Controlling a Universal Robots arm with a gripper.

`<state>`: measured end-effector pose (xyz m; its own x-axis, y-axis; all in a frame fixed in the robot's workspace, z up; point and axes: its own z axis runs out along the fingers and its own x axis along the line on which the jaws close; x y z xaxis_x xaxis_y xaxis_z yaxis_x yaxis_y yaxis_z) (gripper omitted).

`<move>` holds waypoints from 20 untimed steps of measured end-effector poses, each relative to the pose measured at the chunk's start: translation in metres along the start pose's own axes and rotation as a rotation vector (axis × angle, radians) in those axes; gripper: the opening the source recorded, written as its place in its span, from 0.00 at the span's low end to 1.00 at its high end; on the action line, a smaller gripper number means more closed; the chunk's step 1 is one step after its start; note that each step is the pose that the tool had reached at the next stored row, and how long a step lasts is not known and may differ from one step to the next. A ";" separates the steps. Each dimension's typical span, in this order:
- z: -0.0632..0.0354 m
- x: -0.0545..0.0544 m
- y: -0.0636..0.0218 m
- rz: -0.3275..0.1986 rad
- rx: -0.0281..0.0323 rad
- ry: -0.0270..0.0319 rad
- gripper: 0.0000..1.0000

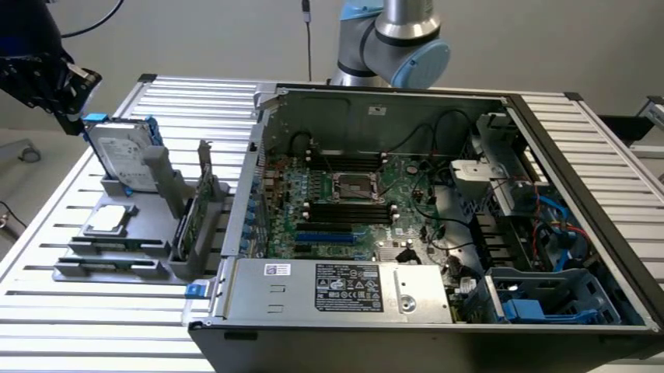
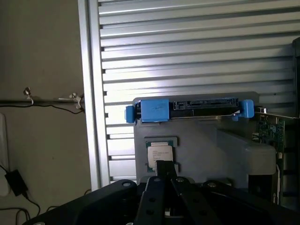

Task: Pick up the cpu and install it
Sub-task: 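Reach for the cpu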

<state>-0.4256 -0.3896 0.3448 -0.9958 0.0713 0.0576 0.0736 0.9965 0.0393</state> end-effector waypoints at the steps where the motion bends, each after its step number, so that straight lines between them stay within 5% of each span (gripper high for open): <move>1: 0.0000 0.000 0.0000 0.000 0.0000 0.0000 0.11; 8: 0.0000 0.000 0.0000 0.000 0.0000 0.0000 0.12; 10: 0.0000 0.000 0.0000 0.000 0.0000 0.0000 0.18; 11: 0.0000 0.000 0.0000 0.000 0.0000 0.0000 0.30; 20: 0.0056 0.007 -0.0029 -0.020 0.0011 0.0008 0.59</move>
<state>-0.4330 -0.3918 0.3394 -0.9970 0.0510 0.0576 0.0533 0.9978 0.0393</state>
